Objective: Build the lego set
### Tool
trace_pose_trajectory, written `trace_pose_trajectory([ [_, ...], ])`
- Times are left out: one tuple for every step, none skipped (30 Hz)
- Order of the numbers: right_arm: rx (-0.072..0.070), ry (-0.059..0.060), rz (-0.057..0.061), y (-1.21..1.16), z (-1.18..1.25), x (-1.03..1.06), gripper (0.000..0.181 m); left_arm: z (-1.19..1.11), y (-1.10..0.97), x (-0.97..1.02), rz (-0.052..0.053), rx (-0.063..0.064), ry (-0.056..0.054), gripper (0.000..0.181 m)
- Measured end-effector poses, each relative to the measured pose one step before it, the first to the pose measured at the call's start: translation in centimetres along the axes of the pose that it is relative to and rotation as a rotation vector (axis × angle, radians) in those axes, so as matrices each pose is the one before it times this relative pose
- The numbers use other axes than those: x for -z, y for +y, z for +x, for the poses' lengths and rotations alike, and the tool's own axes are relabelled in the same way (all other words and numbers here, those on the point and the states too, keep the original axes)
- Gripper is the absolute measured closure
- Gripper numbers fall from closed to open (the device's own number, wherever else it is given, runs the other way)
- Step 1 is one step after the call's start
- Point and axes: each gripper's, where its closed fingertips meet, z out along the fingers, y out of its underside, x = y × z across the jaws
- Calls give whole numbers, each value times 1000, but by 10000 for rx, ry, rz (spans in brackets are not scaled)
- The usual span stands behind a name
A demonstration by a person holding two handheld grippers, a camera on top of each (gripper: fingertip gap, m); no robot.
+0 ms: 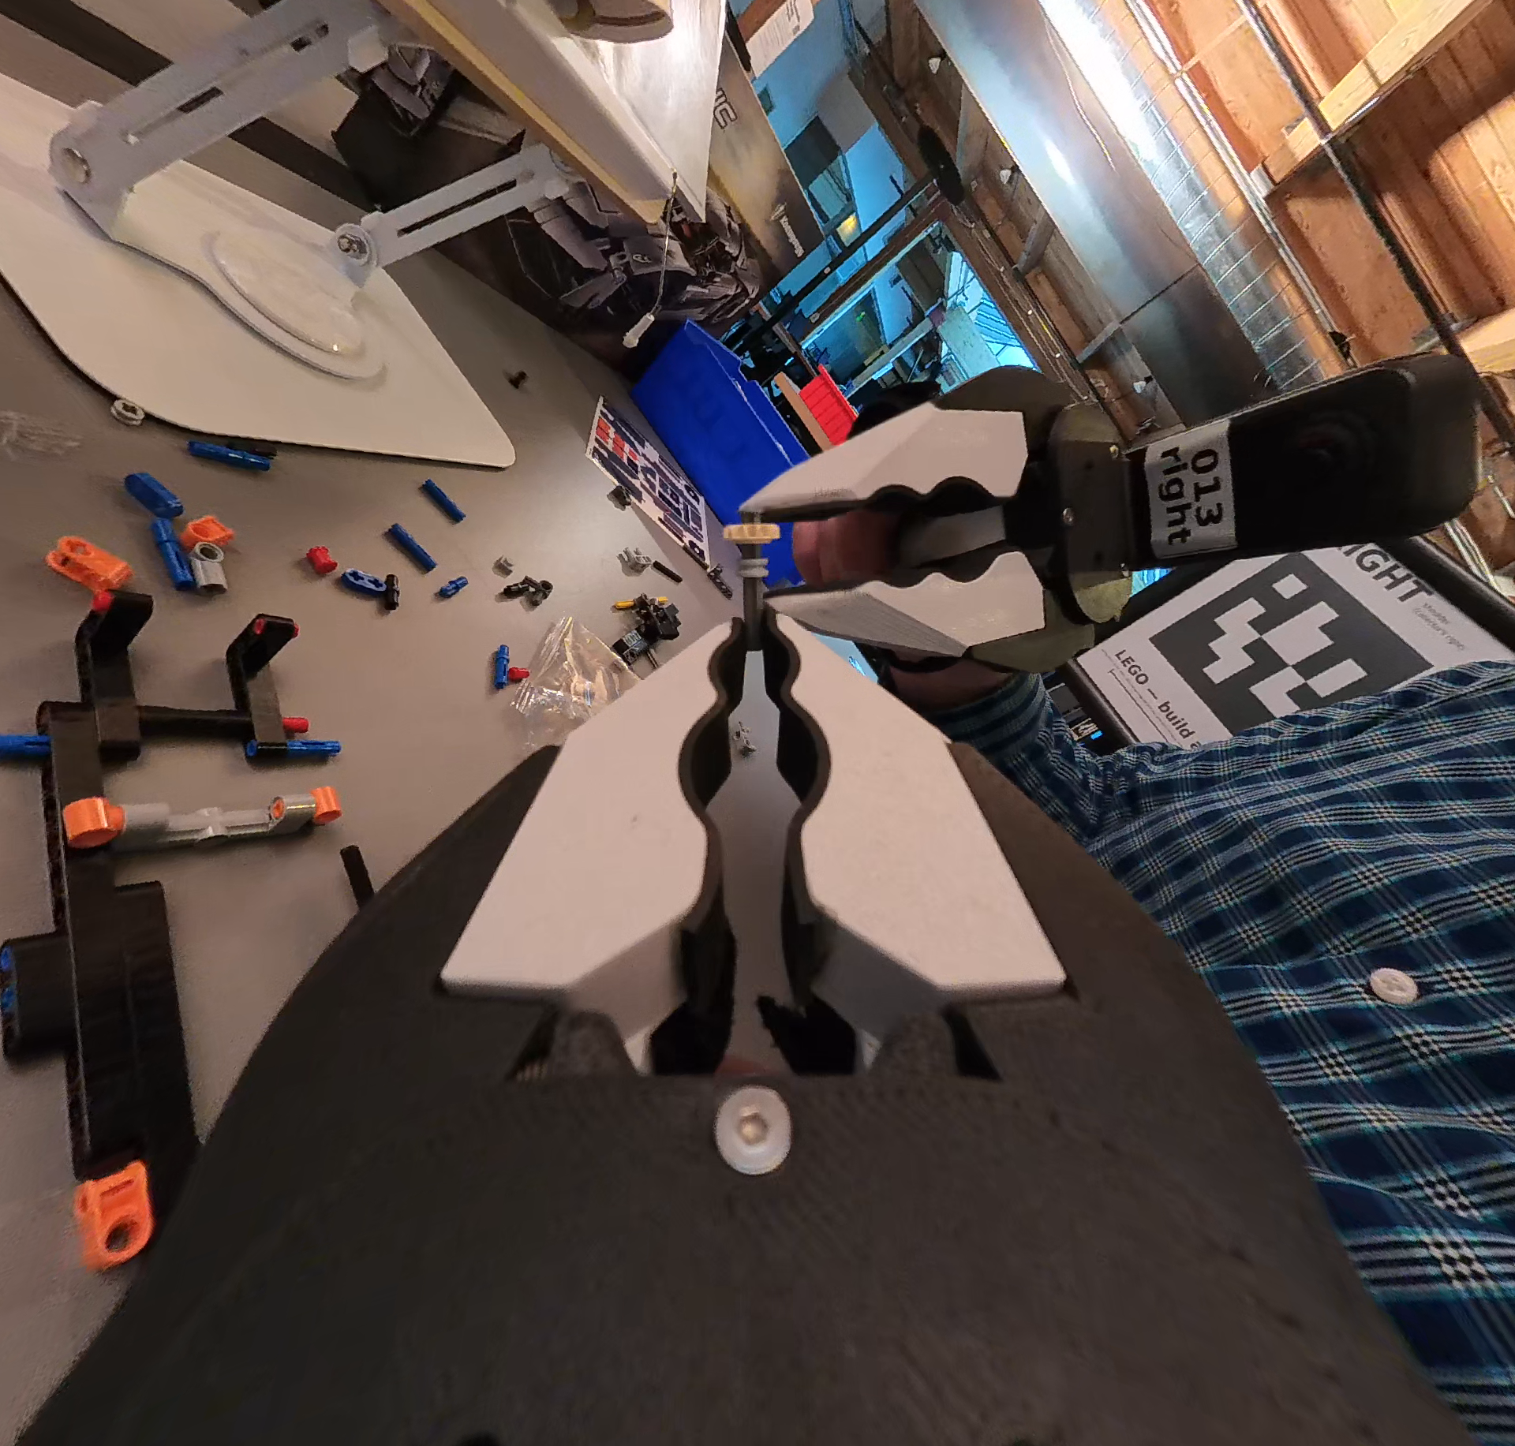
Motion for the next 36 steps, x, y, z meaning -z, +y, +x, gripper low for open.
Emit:
trace_pose_trajectory([
  [-22,-22,10,13,-55,-59,168,8,63,-47,-13,-1,-2,180],
  [-21,-5,-13,74,-22,-46,169,-31,60,-35,-18,-3,-31,180],
  [-23,3,1,33,-20,-22,169,-32,-3,4,11,-12,-24,180],
  [-43,8,9,14,15,6,169,-8,-5,-2,5,10,6,180],
  [-60,10,11,4,19,0,169,7,-21,-6,12,12,11,180],
  [-28,17,5,16,29,10,169,-12,15,-23,-10,-13,-12,180],
  [-5,37,-7,33,63,28,171,7,46,-35,-27,-25,-6,180],
  [-27,49,12,7,91,53,173,65,-1,-29,15,3,33,180],
  [-68,11,32,-11,73,41,174,74,-58,-9,53,26,49,181],
  [-86,-12,45,-43,45,40,174,66,-45,-9,42,10,44,180],
  [-58,-15,37,-38,17,33,174,29,-21,-18,14,-3,14,181],
  [-10,1,-6,16,13,2,174,-29,-10,7,-2,-21,-30,180],
  [10,21,-7,3,31,20,174,-3,-54,19,24,-11,-12,180],
  [-18,7,23,-49,20,20,174,74,-93,19,51,34,49,180],
  [-36,-7,22,-41,6,17,171,23,-47,28,26,26,19,180],
  [-43,29,8,-10,67,12,167,-59,-11,23,2,0,-29,180],
  [-35,3,21,-2,17,20,165,19,-1,14,3,16,22,180],
  [-21,-43,60,-58,-77,24,165,46,-6,-1,5,21,40,180],
  [-17,-45,44,-27,-80,31,166,0,11,-2,-9,-13,-2,180],
  [-17,-20,-21,56,-42,-1,167,-26,55,-27,-36,-19,-20,180],
  [-16,13,-13,39,20,11,166,13,14,-26,-3,12,16,180],
  [-18,7,10,15,8,12,166,21,-5,-14,13,28,21,180],
  [-3,-6,1,4,-12,8,166,3,19,-7,-1,7,7,180],
  [-7,5,-10,14,2,7,166,4,21,-10,-8,-11,4,180],
  [-33,-4,8,-11,6,9,166,-9,-22,2,8,-5,-7,180],
  [-38,-4,17,-19,1,11,166,4,-3,9,-2,1,5,180],
  [-16,21,14,-2,47,18,165,6,3,-4,-2,4,11,180],
  [-11,46,22,0,94,28,163,-10,-31,-6,15,26,3,180],
  [-35,5,23,-10,45,35,162,-6,-30,9,17,43,14,180],
  [-46,-18,28,-17,18,43,161,4,-9,-8,7,20,19,180],
  [-33,-18,40,-41,-2,47,161,-64,-4,13,5,-5,-27,180],
  [-20,-30,27,-27,-43,33,160,-61,-13,26,0,9,-23,180],
  [-4,-37,-6,14,-65,23,160,-33,-24,21,17,21,-7,180],
  [7,-16,-19,44,-47,2,160,-1,-24,10,11,16,14,180],
  [20,-13,-19,45,-56,-1,160,-17,-21,5,8,10,-2,180],
  [23,-3,-9,15,-54,-2,160,-22,17,0,-8,11,-6,180],
])
